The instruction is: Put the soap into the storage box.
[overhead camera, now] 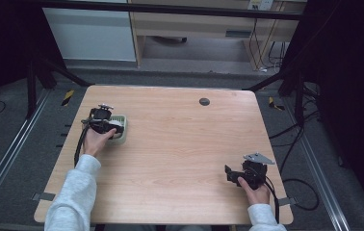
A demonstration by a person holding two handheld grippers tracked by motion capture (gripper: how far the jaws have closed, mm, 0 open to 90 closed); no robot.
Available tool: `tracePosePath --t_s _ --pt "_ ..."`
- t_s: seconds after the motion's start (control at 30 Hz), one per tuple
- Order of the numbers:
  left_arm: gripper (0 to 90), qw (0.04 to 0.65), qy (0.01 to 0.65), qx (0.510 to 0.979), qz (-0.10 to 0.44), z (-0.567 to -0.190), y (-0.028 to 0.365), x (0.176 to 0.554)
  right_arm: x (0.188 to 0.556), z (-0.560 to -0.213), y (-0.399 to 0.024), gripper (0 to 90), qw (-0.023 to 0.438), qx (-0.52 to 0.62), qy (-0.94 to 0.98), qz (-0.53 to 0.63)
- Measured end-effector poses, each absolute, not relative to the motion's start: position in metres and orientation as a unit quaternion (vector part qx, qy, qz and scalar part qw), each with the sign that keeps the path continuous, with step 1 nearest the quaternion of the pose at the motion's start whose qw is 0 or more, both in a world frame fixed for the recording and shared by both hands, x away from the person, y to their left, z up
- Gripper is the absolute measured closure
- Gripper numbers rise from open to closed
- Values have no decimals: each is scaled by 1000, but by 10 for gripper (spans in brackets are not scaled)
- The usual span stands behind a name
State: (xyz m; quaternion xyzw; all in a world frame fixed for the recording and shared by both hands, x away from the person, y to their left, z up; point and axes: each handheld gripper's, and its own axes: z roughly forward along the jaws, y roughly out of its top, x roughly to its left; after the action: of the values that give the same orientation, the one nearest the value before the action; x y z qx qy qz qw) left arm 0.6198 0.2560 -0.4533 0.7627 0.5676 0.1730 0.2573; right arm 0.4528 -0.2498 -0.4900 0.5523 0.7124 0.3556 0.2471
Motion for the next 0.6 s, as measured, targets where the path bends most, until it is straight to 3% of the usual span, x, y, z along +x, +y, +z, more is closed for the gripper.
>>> tracePosePath --t_s 0.6 --pt "229 332 525 756 207 -420 258 568 453 -490 -250 45 251 550 714 353"
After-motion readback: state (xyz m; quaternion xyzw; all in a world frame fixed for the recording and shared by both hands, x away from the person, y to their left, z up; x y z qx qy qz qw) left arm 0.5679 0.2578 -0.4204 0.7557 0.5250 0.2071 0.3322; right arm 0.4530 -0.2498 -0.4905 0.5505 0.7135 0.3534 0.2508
